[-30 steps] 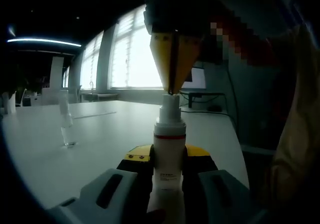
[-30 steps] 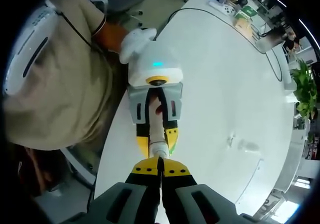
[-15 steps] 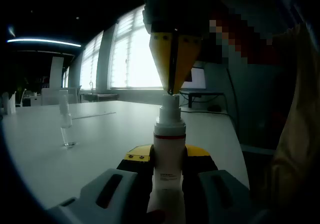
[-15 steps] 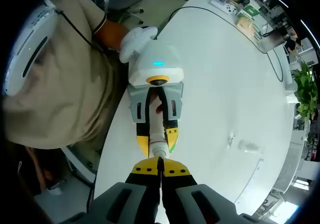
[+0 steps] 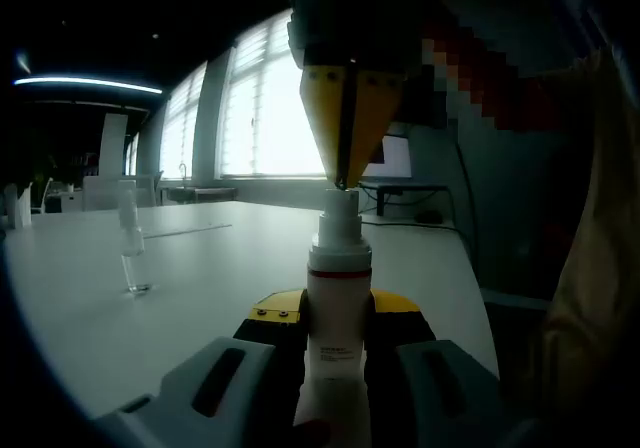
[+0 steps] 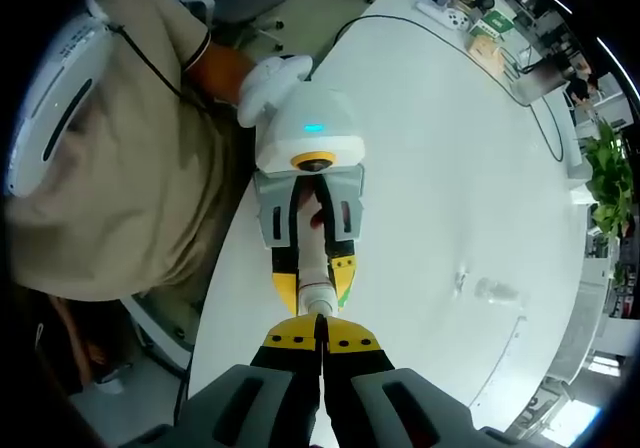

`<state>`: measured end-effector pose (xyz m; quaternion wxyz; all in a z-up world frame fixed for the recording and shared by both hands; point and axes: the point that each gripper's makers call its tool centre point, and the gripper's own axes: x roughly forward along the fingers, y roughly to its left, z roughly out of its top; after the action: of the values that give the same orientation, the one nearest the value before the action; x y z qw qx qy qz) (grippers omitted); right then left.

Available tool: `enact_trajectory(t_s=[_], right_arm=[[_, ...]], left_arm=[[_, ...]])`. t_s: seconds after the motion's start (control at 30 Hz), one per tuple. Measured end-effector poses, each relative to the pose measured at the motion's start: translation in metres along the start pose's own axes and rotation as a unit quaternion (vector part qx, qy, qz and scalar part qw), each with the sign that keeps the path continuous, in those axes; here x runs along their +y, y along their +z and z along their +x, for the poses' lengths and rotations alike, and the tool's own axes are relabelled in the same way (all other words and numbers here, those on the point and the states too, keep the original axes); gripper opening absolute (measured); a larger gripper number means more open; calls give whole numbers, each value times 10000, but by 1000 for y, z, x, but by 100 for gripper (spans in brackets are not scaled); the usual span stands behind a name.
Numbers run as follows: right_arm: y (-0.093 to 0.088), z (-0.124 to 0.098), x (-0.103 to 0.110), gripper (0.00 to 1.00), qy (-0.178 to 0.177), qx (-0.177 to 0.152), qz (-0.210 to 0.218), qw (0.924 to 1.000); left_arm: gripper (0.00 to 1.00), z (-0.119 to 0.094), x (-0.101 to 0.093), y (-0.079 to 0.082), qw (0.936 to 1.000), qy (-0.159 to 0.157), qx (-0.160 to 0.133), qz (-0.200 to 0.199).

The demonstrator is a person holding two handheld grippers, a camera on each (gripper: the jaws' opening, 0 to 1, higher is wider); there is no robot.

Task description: Clamp pump bottle remove cover press pump head put on cover

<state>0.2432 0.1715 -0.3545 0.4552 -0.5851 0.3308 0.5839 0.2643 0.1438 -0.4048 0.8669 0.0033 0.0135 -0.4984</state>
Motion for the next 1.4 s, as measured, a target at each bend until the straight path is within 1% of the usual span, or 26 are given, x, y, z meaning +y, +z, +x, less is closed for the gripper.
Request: enact_trajectory(t_s=[0.4,0.9,1.07,1.23,1.4], right_arm=[[0,0,1,0,-5,4,-11,10000],[0,4,0,0,43,-2,87,10000],[1,7,0,0,52,48,73,9999],[1,7,1,0,21,204,-38,9998],[0,7,1,0,29,152,6,9999]], left_arm=[[12,0,0,0,10000,-5,1,-13],[12,0,-1,0,10000,-2,0,-11],[12,0,0,0,10000,-6,0,-14],[12,0,1,-1,10000,-8,0,-14],[12,0,1,-1,10000,-6,-1,-11]])
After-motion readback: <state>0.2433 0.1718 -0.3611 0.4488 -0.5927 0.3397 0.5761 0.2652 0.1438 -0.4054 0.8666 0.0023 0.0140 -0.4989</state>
